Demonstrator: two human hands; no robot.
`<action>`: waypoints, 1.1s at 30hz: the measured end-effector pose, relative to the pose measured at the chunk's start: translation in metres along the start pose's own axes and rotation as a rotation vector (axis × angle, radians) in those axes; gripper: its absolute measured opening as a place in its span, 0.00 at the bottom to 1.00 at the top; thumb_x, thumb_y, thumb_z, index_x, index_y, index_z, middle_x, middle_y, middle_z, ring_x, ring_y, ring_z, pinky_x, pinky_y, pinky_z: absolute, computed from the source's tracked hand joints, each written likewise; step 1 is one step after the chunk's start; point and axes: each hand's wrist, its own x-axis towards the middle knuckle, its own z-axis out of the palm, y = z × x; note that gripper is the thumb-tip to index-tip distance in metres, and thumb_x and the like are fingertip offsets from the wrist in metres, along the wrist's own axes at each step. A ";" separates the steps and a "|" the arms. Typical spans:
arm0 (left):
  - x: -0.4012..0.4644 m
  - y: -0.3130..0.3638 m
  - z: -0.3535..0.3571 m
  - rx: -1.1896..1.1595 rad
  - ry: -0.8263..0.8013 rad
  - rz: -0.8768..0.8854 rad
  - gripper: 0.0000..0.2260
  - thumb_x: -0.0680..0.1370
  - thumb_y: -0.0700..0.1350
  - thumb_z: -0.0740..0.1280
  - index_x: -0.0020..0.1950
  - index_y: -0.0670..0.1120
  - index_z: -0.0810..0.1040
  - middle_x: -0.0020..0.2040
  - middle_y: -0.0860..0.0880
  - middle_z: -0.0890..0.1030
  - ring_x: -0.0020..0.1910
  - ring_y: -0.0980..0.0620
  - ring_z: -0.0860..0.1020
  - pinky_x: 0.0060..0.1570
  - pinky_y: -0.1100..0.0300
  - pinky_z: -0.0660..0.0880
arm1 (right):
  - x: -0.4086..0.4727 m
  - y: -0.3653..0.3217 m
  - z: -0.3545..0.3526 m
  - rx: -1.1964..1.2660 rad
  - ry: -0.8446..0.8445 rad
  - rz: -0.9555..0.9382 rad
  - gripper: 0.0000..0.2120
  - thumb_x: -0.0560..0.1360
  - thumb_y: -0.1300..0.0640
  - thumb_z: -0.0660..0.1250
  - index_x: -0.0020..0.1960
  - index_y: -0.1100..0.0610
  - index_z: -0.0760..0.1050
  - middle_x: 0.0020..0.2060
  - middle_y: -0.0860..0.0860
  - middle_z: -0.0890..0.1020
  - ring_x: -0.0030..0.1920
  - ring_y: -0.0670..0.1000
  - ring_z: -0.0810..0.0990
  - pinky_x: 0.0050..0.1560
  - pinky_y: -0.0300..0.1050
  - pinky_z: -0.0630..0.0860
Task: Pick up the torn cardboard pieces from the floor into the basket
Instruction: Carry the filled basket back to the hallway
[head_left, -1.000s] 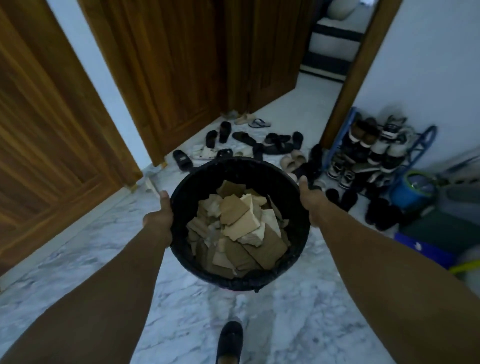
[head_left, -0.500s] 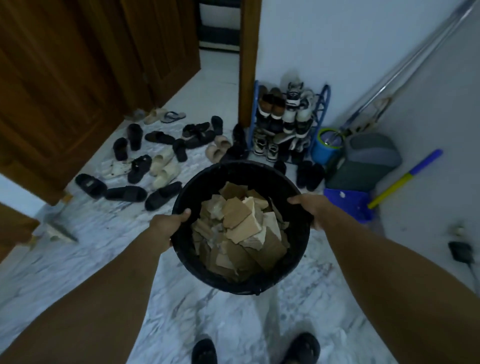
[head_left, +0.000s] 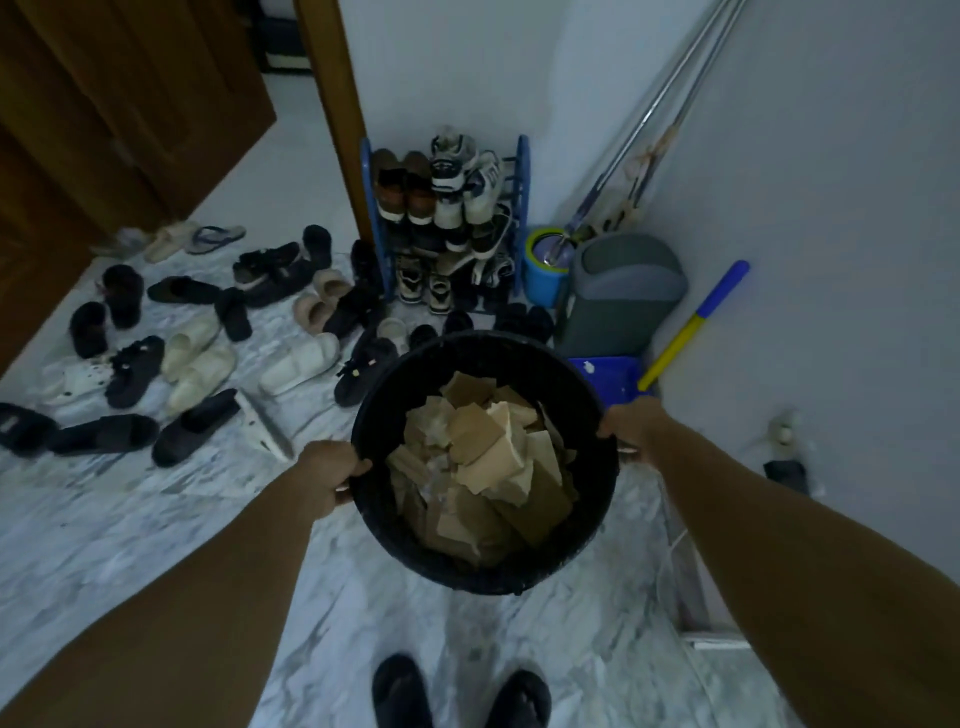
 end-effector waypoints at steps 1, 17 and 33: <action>0.006 0.003 0.014 0.020 -0.004 -0.004 0.09 0.78 0.30 0.63 0.40 0.41 0.73 0.48 0.42 0.76 0.46 0.46 0.74 0.38 0.55 0.73 | 0.011 0.006 -0.007 0.001 0.015 0.001 0.05 0.72 0.71 0.67 0.44 0.67 0.71 0.45 0.61 0.77 0.48 0.59 0.76 0.45 0.49 0.73; 0.129 0.022 0.246 0.129 -0.168 0.011 0.14 0.72 0.35 0.69 0.57 0.35 0.77 0.47 0.42 0.78 0.44 0.44 0.76 0.40 0.54 0.74 | 0.208 0.115 -0.087 0.176 0.148 0.172 0.08 0.70 0.71 0.65 0.48 0.63 0.70 0.54 0.62 0.75 0.55 0.63 0.75 0.50 0.53 0.74; 0.280 -0.057 0.421 0.158 -0.200 -0.030 0.18 0.68 0.37 0.66 0.58 0.39 0.75 0.53 0.41 0.77 0.49 0.43 0.76 0.37 0.55 0.73 | 0.418 0.259 -0.083 0.229 0.246 0.224 0.08 0.73 0.65 0.64 0.52 0.66 0.71 0.46 0.59 0.75 0.48 0.60 0.75 0.48 0.49 0.71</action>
